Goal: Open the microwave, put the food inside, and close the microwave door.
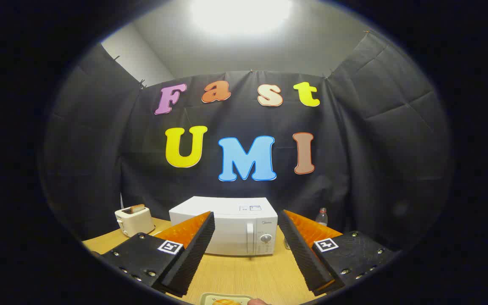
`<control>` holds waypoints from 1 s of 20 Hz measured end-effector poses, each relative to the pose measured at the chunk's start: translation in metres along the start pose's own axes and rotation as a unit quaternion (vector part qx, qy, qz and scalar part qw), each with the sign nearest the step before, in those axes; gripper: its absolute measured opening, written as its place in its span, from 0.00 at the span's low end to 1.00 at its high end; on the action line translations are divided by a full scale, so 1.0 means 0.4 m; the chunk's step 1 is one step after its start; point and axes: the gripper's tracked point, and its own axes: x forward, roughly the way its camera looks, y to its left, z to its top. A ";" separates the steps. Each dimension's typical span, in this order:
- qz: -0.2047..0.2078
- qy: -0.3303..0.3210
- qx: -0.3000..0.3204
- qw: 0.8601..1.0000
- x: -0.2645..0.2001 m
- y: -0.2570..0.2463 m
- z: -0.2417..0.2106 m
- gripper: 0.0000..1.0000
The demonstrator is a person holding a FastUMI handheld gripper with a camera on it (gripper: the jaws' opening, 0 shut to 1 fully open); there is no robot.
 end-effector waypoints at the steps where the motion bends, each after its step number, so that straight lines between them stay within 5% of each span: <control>1: -0.001 0.001 -0.001 1.000 -0.002 0.000 -0.001 0.97; 20: 0.004 -0.006 -0.012 1.000 0.024 0.006 -0.024 0.97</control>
